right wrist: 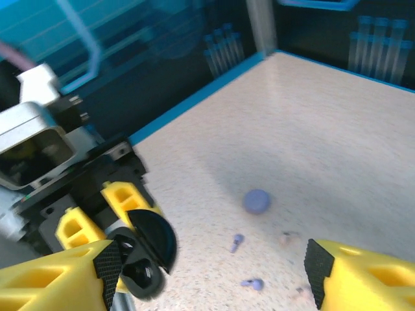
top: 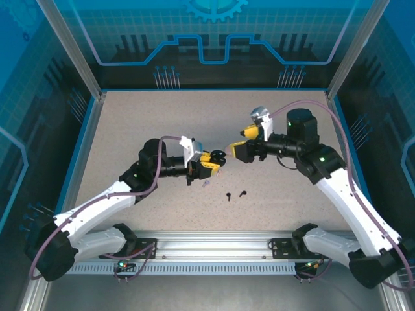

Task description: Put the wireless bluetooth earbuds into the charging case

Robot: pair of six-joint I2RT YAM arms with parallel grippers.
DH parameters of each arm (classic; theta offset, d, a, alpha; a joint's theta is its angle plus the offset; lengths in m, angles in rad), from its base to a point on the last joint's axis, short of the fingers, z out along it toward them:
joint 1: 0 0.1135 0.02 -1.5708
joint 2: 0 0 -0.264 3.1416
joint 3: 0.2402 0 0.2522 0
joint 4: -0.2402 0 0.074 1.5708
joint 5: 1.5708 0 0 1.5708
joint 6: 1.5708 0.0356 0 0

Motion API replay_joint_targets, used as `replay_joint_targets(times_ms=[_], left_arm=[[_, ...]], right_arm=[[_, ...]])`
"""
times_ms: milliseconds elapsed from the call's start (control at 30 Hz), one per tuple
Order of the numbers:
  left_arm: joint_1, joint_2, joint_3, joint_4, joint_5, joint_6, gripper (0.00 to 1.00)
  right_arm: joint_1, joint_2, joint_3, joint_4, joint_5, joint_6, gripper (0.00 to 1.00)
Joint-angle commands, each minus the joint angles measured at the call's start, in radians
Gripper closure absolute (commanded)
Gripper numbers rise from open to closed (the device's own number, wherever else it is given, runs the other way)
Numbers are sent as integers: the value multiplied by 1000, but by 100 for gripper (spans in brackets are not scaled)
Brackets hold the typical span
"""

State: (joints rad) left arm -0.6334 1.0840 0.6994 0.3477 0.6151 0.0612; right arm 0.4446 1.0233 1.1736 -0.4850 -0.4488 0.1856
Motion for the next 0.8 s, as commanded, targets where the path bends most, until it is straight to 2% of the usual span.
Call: replay_joint_targets(times_ms=[0,167,300,500,667,767], left_arm=[[-11,-31,-36,103,-35,72,100],[-10,-33,-50,187,-23,112,100],[-11,-36,-34,189,-8,134,100],[-11,-61,-24,186,3,142,100],[-11,-78,-27,155,-2,144,100],[-10,-81,-31,154,-3,137,100]], right_arm=[[-6,-53,2,-203,354,210,22],[-7,-108,-106,-327,499,336,22],[-2,-97,-240,-354,466,452,23],[97,-3,-470,-215,452,621,31],[192,107,-514,-95,462,691,33],[209,169,-514,-36,457,703,36]])
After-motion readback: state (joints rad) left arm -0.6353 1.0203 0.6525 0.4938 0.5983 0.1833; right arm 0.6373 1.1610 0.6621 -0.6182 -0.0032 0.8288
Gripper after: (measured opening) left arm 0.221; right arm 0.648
